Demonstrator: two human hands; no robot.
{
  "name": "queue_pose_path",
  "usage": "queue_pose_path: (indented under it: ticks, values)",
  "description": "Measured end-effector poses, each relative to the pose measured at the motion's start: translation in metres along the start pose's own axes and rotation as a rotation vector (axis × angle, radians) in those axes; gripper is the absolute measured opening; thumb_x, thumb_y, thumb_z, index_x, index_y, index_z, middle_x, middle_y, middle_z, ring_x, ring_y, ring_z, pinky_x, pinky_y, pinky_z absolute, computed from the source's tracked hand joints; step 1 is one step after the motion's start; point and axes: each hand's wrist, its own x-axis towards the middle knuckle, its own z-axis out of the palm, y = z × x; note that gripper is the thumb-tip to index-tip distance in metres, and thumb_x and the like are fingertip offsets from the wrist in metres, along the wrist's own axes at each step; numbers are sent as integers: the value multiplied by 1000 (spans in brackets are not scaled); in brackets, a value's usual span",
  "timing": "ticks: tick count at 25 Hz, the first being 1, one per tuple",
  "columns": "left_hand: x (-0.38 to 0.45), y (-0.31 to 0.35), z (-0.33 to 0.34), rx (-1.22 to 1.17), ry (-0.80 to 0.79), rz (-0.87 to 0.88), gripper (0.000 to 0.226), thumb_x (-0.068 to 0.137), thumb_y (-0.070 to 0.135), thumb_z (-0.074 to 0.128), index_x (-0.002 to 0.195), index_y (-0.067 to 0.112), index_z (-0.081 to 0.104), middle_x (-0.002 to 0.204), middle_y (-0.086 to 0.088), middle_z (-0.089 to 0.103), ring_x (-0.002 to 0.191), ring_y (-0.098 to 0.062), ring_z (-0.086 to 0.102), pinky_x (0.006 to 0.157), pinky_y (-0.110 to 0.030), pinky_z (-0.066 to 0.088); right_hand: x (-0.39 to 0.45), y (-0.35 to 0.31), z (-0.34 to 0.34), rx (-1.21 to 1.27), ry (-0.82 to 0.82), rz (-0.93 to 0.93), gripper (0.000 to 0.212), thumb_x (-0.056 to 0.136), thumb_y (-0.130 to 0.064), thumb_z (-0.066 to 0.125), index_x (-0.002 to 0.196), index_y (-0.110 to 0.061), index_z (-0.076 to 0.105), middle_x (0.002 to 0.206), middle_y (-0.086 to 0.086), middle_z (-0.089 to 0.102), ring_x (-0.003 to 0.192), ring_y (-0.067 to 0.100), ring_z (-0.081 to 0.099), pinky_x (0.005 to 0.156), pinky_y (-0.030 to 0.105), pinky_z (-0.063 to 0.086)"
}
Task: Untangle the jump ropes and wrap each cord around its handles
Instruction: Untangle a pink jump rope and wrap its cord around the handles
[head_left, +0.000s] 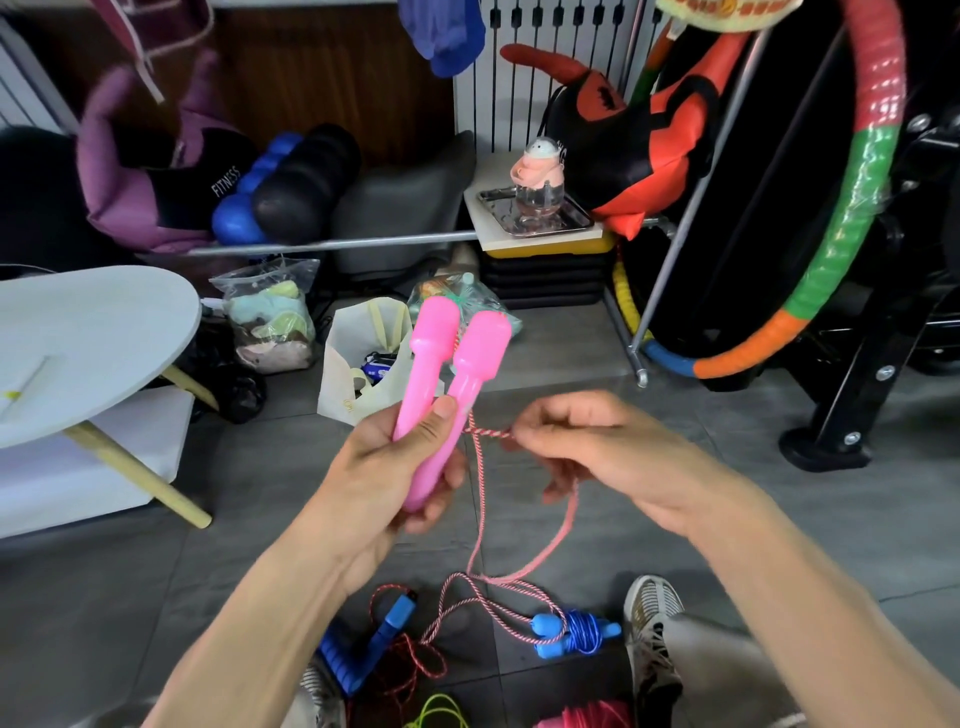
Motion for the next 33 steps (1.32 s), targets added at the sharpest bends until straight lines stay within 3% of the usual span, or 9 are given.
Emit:
queue_pose_path:
  ticks: [6, 9, 14, 17, 21, 23, 26, 31, 33]
  values:
    - [5, -3, -3, 233, 116, 61, 20, 96, 28, 56, 89, 9, 57, 59, -9, 46, 39, -11, 29, 37, -18, 22, -20, -7, -40, -289, 106, -233, 5, 87, -24, 71, 83, -22, 71, 75, 7, 65, 69, 9, 54, 70, 30, 42]
    - [6, -12, 0, 635, 99, 156, 20, 93, 32, 59, 92, 13, 63, 57, -3, 51, 44, -12, 39, 43, -21, 32, -26, -12, -54, -447, 225, -412, 13, 83, -32, 76, 78, -22, 68, 68, 2, 64, 61, 17, 55, 61, 36, 43]
    - [-10, -22, 28, 915, -409, 241, 15, 94, 35, 61, 81, 42, 58, 66, 24, 60, 56, 3, 50, 53, -11, 33, -17, -22, -55, -672, 47, -564, 13, 79, -38, 75, 81, -25, 73, 75, -15, 62, 77, 11, 59, 68, 24, 41]
    - [-17, -17, 29, 749, -563, 366, 17, 93, 30, 64, 81, 40, 57, 66, 18, 56, 57, 1, 46, 54, -13, 34, -6, -22, -65, -459, -85, -425, 12, 76, -35, 77, 81, -23, 77, 70, -14, 64, 69, 3, 57, 67, 18, 39]
    - [-19, -10, 25, 356, -421, 420, 4, 88, 33, 63, 85, 34, 66, 61, 9, 52, 51, -3, 42, 48, -15, 35, 0, -5, -47, 72, -279, -368, 26, 72, -42, 80, 82, -19, 75, 80, 6, 68, 73, 19, 62, 69, 29, 48]
    - [-17, -10, 24, 206, -288, 367, 9, 82, 38, 62, 82, 30, 67, 56, 3, 48, 46, -7, 38, 43, -17, 32, 4, 1, -27, 278, -215, -266, 16, 72, -29, 76, 64, -17, 70, 60, 13, 53, 54, 20, 47, 57, 28, 39]
    - [-16, -12, 25, 79, -162, 310, 18, 79, 42, 63, 76, 24, 64, 54, -1, 44, 42, -8, 31, 41, -18, 25, 8, 2, -9, 496, -213, -95, 44, 88, -4, 44, 47, -20, 45, 37, -4, 28, 30, 8, 21, 40, 20, 14]
    - [-12, -14, 22, -15, 35, 234, 19, 84, 36, 61, 78, 18, 62, 56, -6, 44, 40, -8, 30, 42, -16, 22, 9, 0, 9, 619, -39, -89, 45, 98, -45, 38, 67, -18, 58, 47, 0, 24, 32, 7, 14, 42, 19, 7]
    - [-11, -13, 20, -49, 76, 202, 22, 84, 37, 59, 84, 15, 62, 57, -7, 44, 39, -9, 29, 41, -16, 21, 9, -1, 18, 512, 36, -188, 35, 101, -39, 41, 78, -20, 59, 49, 0, 28, 34, 8, 16, 40, 17, 11]
